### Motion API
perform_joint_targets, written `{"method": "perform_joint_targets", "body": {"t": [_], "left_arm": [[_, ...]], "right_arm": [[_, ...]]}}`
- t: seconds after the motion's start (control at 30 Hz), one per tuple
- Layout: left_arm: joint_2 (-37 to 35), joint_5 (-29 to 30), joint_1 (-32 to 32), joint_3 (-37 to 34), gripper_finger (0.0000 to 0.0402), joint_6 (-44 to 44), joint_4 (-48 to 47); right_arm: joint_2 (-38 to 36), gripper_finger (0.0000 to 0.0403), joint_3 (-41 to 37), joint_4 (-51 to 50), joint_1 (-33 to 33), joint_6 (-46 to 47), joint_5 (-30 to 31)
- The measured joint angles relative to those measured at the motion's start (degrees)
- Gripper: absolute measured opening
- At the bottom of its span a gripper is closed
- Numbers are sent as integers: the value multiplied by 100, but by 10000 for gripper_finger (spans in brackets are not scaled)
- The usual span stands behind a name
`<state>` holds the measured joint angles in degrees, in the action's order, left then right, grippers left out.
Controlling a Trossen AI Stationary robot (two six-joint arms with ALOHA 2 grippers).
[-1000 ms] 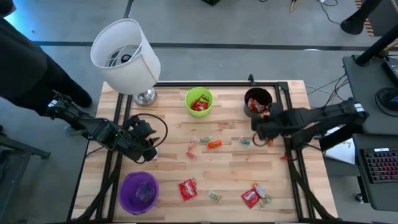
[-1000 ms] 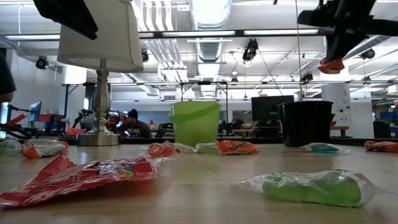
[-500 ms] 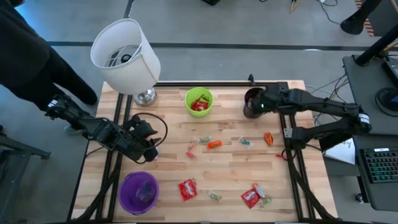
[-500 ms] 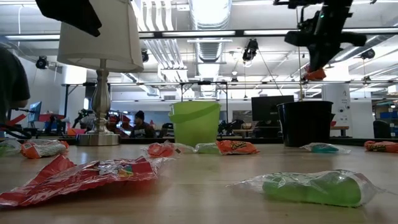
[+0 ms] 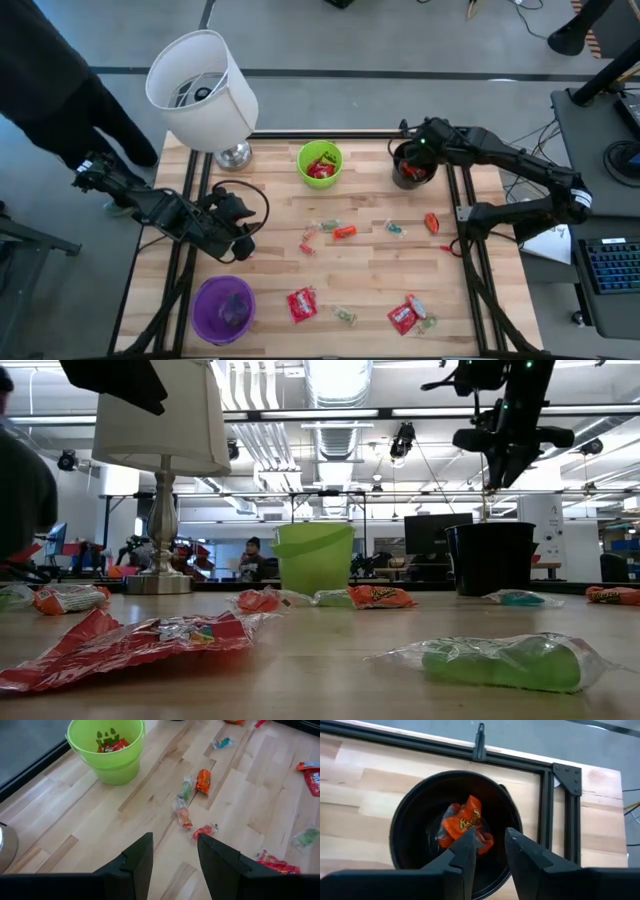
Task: Sort candy
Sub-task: Put the red candy into the green bucket
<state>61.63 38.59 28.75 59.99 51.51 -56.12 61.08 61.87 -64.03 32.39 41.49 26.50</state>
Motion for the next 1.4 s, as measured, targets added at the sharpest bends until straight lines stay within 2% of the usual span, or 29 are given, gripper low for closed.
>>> {"method": "perform_joint_targets", "body": {"t": [0.17, 0.33, 0.47, 0.53, 0.63, 0.8, 1.0, 1.13, 1.4], "left_arm": [[0, -2, -22, 0, 139, 0, -2], [172, -122, -85, 0, 159, 193, 6], [529, -187, -85, 0, 179, 228, 74], [733, -410, -85, 0, 183, 45, 85], [1074, -731, -85, 0, 185, -285, 134], [1535, -787, -83, 73, 185, -577, 347], [1901, -1051, -83, 462, 185, -548, 407], [2232, -1301, -81, 829, 185, 13, 435], [3215, -1823, -69, 1626, 185, 2373, 426]], "right_arm": [[-9, 98, 2, 9, -93, 221, -375], [-11, 103, 174, 16, -375, 416, -569], [-11, 106, 364, 25, -694, 556, -568], [-11, 108, 422, 25, -823, 562, -570], [-12, 110, 463, 23, -957, 624, -570], [-13, 107, 463, 9, -1088, 893, -596], [-13, 112, 463, 5, -1217, 876, -748], [-13, 114, 461, -2, -1240, 720, -756], [-13, 113, 461, -52, -1240, 71, -1121]]}}
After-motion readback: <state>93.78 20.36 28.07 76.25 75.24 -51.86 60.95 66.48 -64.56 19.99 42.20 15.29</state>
